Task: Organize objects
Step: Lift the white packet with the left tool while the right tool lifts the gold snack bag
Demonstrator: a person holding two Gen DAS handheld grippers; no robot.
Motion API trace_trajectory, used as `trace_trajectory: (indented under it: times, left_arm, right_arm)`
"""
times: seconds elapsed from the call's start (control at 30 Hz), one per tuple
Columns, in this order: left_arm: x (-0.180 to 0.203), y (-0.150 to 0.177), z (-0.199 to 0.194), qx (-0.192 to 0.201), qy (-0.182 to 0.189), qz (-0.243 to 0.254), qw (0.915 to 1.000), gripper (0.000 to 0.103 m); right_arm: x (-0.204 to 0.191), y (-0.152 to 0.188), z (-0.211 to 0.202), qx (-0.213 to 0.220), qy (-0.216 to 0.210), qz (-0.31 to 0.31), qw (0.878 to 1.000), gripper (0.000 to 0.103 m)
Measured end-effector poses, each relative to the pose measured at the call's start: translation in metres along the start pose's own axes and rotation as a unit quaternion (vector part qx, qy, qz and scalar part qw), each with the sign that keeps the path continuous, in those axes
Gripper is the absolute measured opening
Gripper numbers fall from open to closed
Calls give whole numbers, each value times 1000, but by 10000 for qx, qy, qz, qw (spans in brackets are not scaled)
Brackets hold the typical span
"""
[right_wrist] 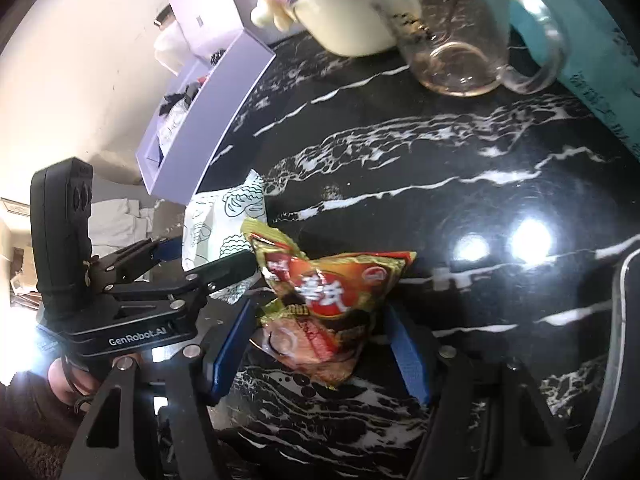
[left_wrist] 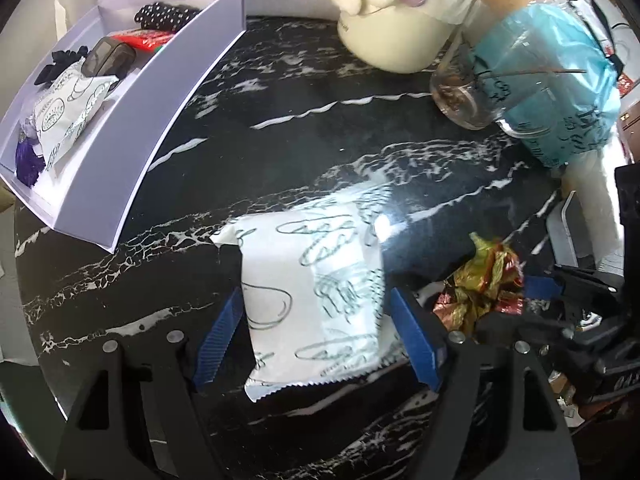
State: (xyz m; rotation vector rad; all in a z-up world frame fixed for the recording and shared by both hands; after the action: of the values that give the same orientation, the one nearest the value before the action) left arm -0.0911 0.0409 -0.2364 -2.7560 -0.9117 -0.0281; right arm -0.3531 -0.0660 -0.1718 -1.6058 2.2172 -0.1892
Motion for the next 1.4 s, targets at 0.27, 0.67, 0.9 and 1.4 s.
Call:
trace_trajectory:
  times: [0.27, 0.67, 0.9, 1.4]
  left_arm:
    - [-4, 5, 3, -16, 6, 125, 9999, 75]
    - [6, 10, -1, 106, -85, 532, 9985, 59]
    - [14, 16, -4, 87, -76, 651, 9978, 53]
    - [32, 36, -56, 180, -58, 688, 9974, 51]
  right_arm:
    - [-16, -1, 15, -102, 299, -354, 9989, 68]
    - [-29, 16, 20, -206, 734, -935, 9927, 55]
    - [-26, 26, 13, -35, 436, -1147, 9924, 42]
    - [-39, 34, -32, 230, 330, -1510, 9877, 35]
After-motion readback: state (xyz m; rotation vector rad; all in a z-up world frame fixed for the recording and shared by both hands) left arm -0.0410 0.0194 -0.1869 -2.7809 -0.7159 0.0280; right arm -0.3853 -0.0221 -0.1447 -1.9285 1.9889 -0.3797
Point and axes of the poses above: each gripper's, at about its wrist camera, not at the fingertips, and z roughly the way its jaws point, x to its right, y to its underside, the point moved 6 cm from there along z, roughly the way its jaws point, and after that the axes turned 1 degree about -y, right-handed, at the moved point
